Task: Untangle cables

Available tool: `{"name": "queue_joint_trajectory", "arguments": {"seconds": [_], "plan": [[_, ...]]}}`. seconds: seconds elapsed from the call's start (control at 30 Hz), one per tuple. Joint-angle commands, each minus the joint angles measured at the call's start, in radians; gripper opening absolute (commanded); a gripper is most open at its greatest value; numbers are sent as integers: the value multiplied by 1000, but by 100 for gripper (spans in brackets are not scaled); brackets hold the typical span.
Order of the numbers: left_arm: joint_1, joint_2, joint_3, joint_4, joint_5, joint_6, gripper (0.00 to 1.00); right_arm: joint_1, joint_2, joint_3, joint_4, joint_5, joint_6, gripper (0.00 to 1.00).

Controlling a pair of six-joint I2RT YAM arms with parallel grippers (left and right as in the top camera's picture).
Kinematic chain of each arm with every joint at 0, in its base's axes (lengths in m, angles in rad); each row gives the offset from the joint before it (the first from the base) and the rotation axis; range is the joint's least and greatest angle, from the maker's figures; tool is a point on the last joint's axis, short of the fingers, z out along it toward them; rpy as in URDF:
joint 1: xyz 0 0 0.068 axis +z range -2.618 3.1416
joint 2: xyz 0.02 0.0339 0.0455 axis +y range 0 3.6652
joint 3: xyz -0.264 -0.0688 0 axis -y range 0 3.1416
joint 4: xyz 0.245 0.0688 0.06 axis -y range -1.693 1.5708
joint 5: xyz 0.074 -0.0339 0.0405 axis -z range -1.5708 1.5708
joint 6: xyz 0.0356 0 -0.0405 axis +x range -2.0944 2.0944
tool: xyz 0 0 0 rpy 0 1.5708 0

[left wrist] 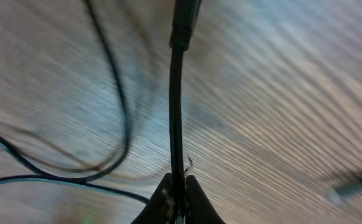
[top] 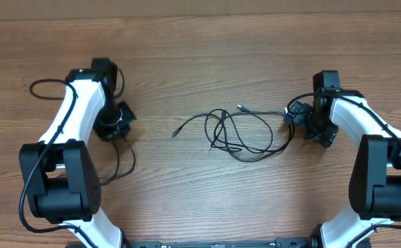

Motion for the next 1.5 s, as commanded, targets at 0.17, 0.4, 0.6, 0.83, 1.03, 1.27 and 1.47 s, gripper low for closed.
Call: {"name": "queue_joint_trajectory", "arguments": {"seconds": [0.17,0.4,0.6,0.83,1.03,1.27,1.47], "plan": [[133,-11,-14,35,-54,-46,22,-3,7,-20,10,-50,3,100],[132,-11,-70,66,-122,-42,70,-3,7,-20,9,-50,3,100],[134,-10,-154,162,-154,-42,80,-3,7,-20,10,-50,3,100],[134,-10,-220,250,-154,-42,37,-3,7,-20,10,-50,3,100],[136,-10,-229,340,-237,60,4,-3,7,-20,10,-50,3,100],[136,-11,135,83,-340,167,4,-3,7,-20,13,-50,3,100],[135,-11,418,22,-568,192,4,-3,7,-20,18,-50,4,100]]}}
